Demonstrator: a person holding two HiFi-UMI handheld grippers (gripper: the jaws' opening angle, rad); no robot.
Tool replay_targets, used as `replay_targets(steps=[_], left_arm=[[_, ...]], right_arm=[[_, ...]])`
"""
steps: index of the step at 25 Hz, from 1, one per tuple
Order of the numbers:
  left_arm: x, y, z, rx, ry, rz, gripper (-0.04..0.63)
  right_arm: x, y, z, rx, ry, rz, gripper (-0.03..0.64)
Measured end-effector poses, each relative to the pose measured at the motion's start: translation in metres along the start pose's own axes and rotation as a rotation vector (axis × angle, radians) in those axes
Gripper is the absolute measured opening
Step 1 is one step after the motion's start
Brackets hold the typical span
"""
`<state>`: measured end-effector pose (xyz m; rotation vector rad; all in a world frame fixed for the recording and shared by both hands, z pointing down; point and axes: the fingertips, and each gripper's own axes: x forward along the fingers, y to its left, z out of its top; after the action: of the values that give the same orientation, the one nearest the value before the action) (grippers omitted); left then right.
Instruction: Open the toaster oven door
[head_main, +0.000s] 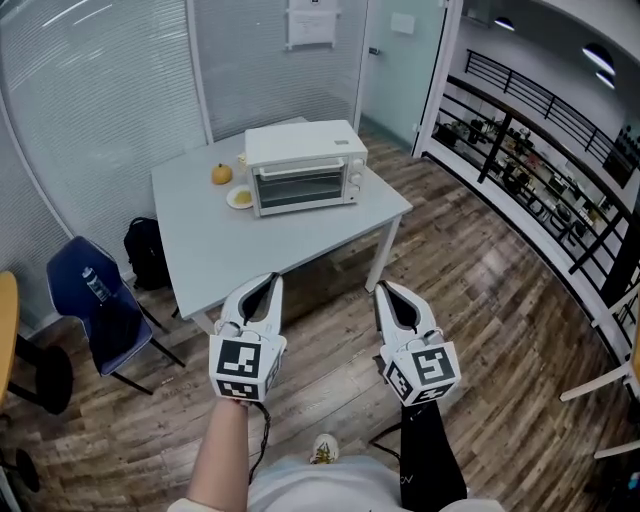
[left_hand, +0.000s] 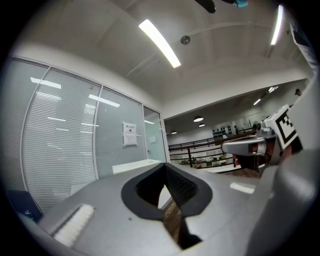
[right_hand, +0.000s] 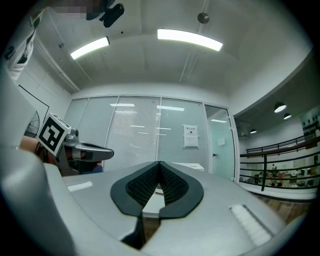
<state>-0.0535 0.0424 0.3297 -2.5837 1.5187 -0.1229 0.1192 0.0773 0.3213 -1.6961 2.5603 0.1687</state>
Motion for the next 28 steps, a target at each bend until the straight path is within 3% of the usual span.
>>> replay_targets(steps=[16,28], left_arm=[[0.074,0.019,-0.002,0.006,0.009,0.020,0.057],[0.173,0.083,-0.010,0.006,-0.014,0.015,0.057]], right_arm=[[0.063,-0.046,-0.014,0.016,-0.001,0.035,0.003],[0.178,-0.075,-0.033,-0.008,0.023,0.049,0.003]])
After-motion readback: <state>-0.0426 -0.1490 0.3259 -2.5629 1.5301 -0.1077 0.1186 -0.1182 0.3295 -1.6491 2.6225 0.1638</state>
